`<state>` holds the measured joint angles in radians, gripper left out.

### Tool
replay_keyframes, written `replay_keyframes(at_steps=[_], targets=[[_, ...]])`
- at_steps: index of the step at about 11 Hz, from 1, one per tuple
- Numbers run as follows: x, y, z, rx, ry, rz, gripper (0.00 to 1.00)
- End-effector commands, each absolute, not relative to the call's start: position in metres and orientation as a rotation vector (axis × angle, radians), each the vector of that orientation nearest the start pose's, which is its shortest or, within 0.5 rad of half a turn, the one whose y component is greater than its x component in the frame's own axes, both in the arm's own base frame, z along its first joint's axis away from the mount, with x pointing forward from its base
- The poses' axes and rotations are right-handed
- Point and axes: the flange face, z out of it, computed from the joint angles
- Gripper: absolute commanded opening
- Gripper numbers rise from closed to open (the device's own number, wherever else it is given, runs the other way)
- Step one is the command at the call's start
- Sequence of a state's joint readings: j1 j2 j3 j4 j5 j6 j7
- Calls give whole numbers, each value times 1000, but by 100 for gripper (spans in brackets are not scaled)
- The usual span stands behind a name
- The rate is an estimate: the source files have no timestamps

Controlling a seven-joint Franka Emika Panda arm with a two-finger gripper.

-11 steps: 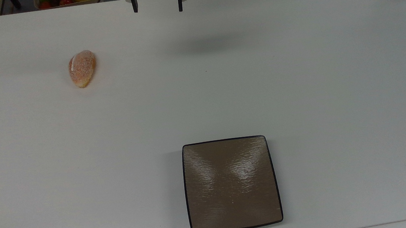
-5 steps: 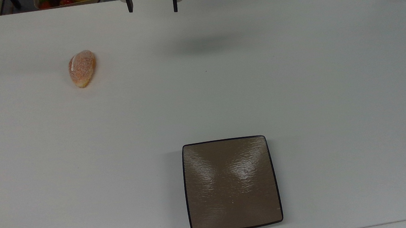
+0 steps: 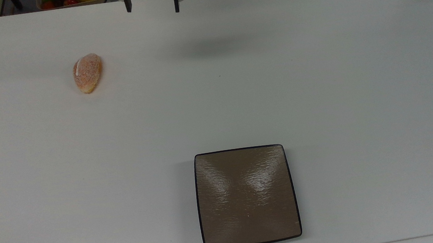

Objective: Bread is placed on a ceramic plate
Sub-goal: 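Move the open gripper over to the orange bread roll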

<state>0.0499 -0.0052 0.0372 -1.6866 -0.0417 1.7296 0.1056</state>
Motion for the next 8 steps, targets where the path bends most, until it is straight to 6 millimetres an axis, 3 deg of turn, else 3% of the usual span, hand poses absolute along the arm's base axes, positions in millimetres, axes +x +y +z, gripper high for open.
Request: replay_keyframes(at_steps=[1, 3, 8], targets=[[548, 4, 592, -3183, -9, -65, 100], [541, -37, 587, -3220, -42, -34, 100], [526, -123, 536, -3298, -5, 118, 100]])
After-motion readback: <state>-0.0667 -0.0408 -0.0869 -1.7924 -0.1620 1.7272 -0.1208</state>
